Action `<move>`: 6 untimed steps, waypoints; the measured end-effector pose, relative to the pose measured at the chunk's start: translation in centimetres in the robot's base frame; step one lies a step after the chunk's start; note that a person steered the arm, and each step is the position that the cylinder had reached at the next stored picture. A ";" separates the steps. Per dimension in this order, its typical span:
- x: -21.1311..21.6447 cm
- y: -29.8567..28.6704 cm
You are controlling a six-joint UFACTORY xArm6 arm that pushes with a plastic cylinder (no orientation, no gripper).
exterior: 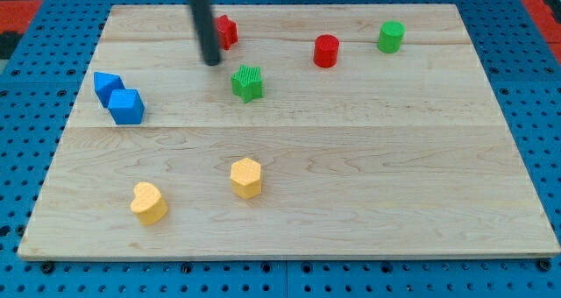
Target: Move the green star diagonally to the red star
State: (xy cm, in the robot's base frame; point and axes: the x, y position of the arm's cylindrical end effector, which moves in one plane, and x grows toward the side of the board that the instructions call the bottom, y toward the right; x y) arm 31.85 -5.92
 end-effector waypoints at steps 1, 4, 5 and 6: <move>1.8 8.4; 4.6 -13.8; 4.6 -12.0; 4.6 -11.6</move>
